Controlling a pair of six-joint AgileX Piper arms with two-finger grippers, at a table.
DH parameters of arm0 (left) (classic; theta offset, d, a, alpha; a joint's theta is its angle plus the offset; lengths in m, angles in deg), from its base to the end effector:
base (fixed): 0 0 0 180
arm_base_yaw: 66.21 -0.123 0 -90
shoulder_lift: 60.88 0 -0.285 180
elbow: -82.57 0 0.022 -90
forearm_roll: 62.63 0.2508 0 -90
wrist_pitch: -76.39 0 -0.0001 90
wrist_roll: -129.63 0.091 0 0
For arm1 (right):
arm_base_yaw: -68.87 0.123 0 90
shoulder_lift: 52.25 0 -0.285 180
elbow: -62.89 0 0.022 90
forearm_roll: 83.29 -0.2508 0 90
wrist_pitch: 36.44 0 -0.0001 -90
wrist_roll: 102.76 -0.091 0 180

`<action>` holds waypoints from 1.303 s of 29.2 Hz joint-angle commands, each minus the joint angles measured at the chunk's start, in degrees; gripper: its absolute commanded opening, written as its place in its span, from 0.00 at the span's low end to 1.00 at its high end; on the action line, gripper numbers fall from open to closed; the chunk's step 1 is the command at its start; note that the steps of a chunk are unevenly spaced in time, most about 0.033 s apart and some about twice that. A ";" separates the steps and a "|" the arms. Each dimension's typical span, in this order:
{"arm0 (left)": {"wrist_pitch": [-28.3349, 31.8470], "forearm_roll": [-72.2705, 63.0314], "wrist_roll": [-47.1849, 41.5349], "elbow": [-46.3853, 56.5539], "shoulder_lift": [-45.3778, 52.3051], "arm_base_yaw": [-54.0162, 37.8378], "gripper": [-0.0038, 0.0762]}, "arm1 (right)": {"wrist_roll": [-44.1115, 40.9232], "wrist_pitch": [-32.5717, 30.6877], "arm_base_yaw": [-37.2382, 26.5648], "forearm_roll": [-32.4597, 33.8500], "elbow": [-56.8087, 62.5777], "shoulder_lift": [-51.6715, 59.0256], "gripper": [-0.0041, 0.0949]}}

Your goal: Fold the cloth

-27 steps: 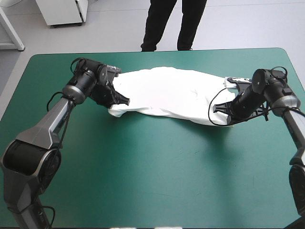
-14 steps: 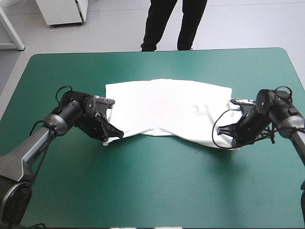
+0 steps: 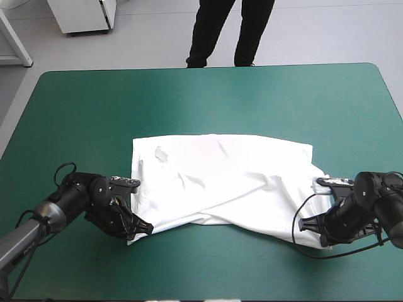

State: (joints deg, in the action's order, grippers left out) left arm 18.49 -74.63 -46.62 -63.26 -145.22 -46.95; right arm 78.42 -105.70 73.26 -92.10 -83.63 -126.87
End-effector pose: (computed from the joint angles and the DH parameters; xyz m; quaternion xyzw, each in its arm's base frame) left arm 0.1922 -0.0841 0.2169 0.1466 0.9846 -0.0936 0.0187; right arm 0.1725 0.0263 0.2508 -0.0229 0.9968 0.0731 0.0209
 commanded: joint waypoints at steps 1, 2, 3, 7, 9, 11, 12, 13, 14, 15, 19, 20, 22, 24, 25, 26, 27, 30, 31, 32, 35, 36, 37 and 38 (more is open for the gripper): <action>-0.72 -1.63 0.14 -0.34 2.44 0.03 0.02 | -0.68 -2.22 -0.02 0.34 -0.84 1.26 0.03; -1.53 -1.87 0.14 -0.34 2.49 0.03 0.03 | -0.82 -2.43 -0.02 0.34 -0.96 1.26 0.03; -1.82 -1.87 0.14 -0.34 2.49 0.03 0.03 | -0.82 -2.42 -0.02 0.34 -0.96 1.26 0.04; -3.98 -2.38 1.49 -0.34 2.49 0.03 0.22 | -0.59 -2.45 -0.02 0.12 -0.96 1.26 0.18; -5.90 -2.38 2.66 -0.34 2.58 0.03 0.37 | -0.59 -2.45 -0.02 -0.50 -0.96 1.26 0.30; -8.39 -2.38 3.13 -1.02 2.58 0.03 0.56 | -0.59 -2.45 -0.02 -1.15 -1.18 1.26 0.43; -9.25 -2.24 3.25 -1.52 2.58 0.03 0.62 | -0.69 -2.45 -0.02 -1.66 -1.31 1.26 0.48; -10.28 -2.03 3.25 -2.30 2.71 0.03 0.68 | -0.69 -2.45 -0.02 -2.07 -1.79 1.26 0.52; -10.89 -1.88 3.25 -3.27 3.13 0.03 0.71 | -0.69 -2.45 -0.02 -2.18 -2.45 1.39 0.55; -11.16 -1.80 3.25 -4.12 3.49 0.03 0.72 | -0.69 -2.45 -0.02 -2.18 -3.27 1.81 0.55; -11.31 -0.08 2.73 -9.72 6.15 0.03 0.70 | -0.82 -2.33 -0.02 -0.66 -8.11 4.07 0.54; -11.56 0.62 2.73 -11.29 6.79 0.03 0.69 | -1.18 -2.33 -0.02 0.18 -9.64 4.72 0.54; -11.92 1.85 2.73 -14.06 7.77 0.03 0.67 | -2.14 -2.33 -0.02 2.60 -12.35 5.56 0.54; -12.37 3.51 2.73 -16.80 8.07 0.03 0.63 | -2.77 -2.33 -0.02 4.41 -15.25 5.93 0.54; -12.45 4.05 2.73 -17.78 8.17 0.03 0.62 | -2.77 -2.33 -0.02 4.65 -16.34 5.93 0.54; -12.59 4.36 2.73 -18.84 8.17 0.03 0.60 | -2.77 -2.33 -0.02 5.02 -17.54 5.93 0.54; -12.59 4.60 2.73 -19.78 8.17 0.03 0.58 | -2.99 -2.33 -0.02 5.56 -18.61 5.80 0.54; -11.85 4.58 2.73 -21.55 8.17 0.03 0.54 | -4.04 -2.33 -0.02 8.14 -20.64 5.21 0.54; -11.56 4.58 2.73 -21.77 8.17 0.03 0.53 | -4.53 -2.33 -0.02 9.45 -20.76 5.08 0.53; -10.98 4.58 2.73 -21.89 8.17 0.03 0.53 | -5.38 -2.33 -0.02 11.71 -20.76 4.35 0.51; -9.67 4.58 2.73 -21.90 8.17 0.03 0.51 | -6.49 -1.57 -0.02 14.67 -20.52 1.91 0.47; -9.46 4.58 2.73 -22.00 8.17 0.03 0.51 | -6.64 -1.08 -0.02 14.09 -20.40 0.75 0.47; -9.46 4.58 2.73 -22.00 8.17 0.03 0.51 | -6.63 -0.24 -0.02 13.43 -20.40 -0.31 0.47; -9.46 4.58 2.73 -22.00 8.17 0.03 0.51 | -6.63 0.69 -0.02 12.97 -20.40 -2.10 0.47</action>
State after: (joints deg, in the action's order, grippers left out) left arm 7.47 -69.61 -43.61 -83.37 -138.45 -46.95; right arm 72.10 -107.40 73.26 -79.27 -102.52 -126.59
